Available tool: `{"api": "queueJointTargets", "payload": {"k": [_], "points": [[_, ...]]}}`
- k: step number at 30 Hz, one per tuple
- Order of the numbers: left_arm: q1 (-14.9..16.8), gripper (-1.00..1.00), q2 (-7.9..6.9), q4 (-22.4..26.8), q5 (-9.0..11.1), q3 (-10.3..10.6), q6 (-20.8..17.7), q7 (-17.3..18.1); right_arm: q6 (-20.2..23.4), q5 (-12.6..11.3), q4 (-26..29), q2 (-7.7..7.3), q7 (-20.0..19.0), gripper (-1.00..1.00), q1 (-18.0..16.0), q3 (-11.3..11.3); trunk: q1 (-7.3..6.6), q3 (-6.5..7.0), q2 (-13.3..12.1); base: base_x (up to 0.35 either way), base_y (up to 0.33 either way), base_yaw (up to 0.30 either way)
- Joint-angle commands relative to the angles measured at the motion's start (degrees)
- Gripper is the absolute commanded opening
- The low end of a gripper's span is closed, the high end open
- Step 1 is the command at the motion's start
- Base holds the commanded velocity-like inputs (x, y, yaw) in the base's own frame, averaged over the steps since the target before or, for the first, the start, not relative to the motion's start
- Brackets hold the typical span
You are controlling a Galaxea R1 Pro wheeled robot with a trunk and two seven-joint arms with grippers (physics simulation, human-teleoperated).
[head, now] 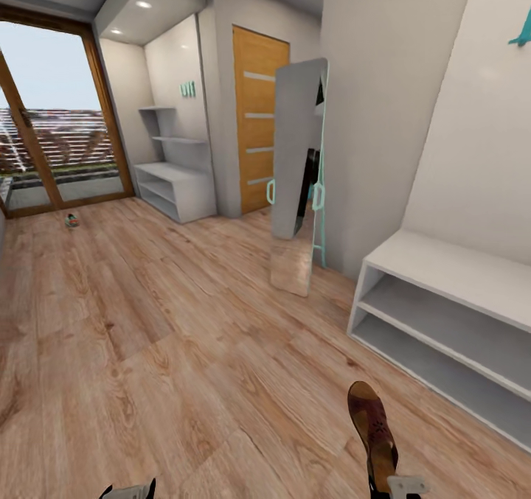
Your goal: Pick up the two gym shoes and the two sandals from the corridor floor and place them onto the hallstand (shoe rack) in the corridor, making sure they are on the rack and not on the floor. Arrange them so the two gym shoes are next to each other and the two sandals are next to each other.
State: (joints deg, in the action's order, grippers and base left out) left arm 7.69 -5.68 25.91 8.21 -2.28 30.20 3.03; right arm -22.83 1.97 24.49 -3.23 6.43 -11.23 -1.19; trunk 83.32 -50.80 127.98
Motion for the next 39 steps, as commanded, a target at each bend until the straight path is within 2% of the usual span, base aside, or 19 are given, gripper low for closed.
{"api": "queueJointTargets", "payload": {"k": [1,39], "points": [[0.0,1.0,-0.01,-0.1,0.5,0.0,0.1,0.3,-0.1,0.2,0.0,-0.02,0.3,-1.0,0.0,-0.1,0.01,-0.1,0.0,0.211,0.0,0.251],[0.0,1.0,-0.2,-0.1,0.7,0.0,0.2,0.2,-0.1,0.2,-0.1,-0.02,0.3,-1.0,0.0,-0.1,0.01,-0.4,0.0,0.327,0.015,0.272]]}}
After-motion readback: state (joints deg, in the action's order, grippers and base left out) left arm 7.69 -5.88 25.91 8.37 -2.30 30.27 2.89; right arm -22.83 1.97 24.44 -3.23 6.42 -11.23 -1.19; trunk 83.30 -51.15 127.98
